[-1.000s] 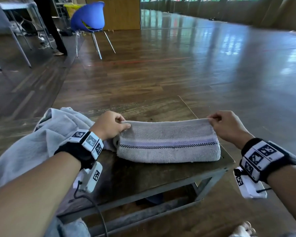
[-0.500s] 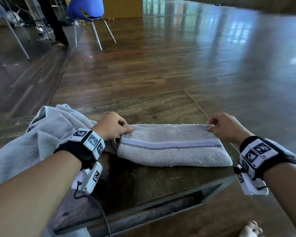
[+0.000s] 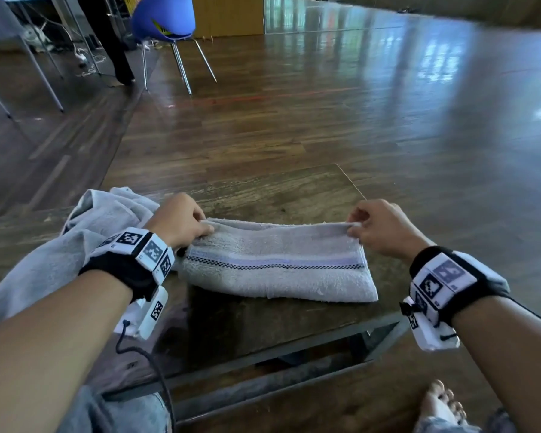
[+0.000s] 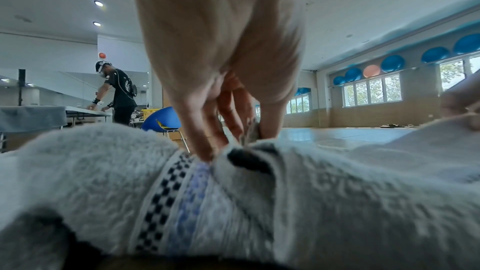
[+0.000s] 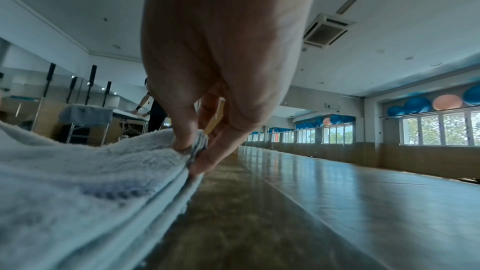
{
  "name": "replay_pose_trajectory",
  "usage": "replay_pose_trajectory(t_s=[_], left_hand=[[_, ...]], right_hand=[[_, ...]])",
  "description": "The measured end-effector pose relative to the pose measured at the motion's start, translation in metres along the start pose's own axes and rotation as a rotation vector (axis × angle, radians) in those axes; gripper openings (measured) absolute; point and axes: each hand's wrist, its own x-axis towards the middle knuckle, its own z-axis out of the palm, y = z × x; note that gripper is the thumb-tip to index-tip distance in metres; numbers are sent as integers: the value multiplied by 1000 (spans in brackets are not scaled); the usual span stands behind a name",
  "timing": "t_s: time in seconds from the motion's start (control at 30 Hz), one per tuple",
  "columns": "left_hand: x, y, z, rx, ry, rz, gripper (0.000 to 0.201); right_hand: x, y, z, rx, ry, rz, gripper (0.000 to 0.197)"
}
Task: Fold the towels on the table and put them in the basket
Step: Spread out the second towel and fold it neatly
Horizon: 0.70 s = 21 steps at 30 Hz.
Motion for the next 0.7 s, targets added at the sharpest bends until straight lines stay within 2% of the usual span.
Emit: replay_pose_trajectory(t_s=[0.1,0.27,0.37,0.4,0.47,0.53,0.6,0.63,0.7], left_hand=[[-5,13,-7,-15,190,153,17],[-4,43,-27,-173,583,401,16],[-9,54,-26,-235,674,498,17],[-12,56,-21,-242,643,513,17],[-18,58,-8,-232,487,542,13],[-22,54,5,-162,207,538,11],[-25,49,16,-20,-116,467,13],[-26,47,22,31,-222,437,16],[-27,44,29,20,-259,371,21]], right_hand=[[-1,-3,-19,36,149,4,6],[-15,2,-58,122,615,-79,13],[-37,19,-71,150,664,-172,16],[-45,27,-72,115,636,-182,15],[-60,45,-68,37,509,-155,15],[-75,62,-60,-10,253,-64,19],[-90,74,-49,-51,-19,9,24],[-96,80,-44,-53,-80,27,24],[-102,87,-37,-36,-39,51,22]])
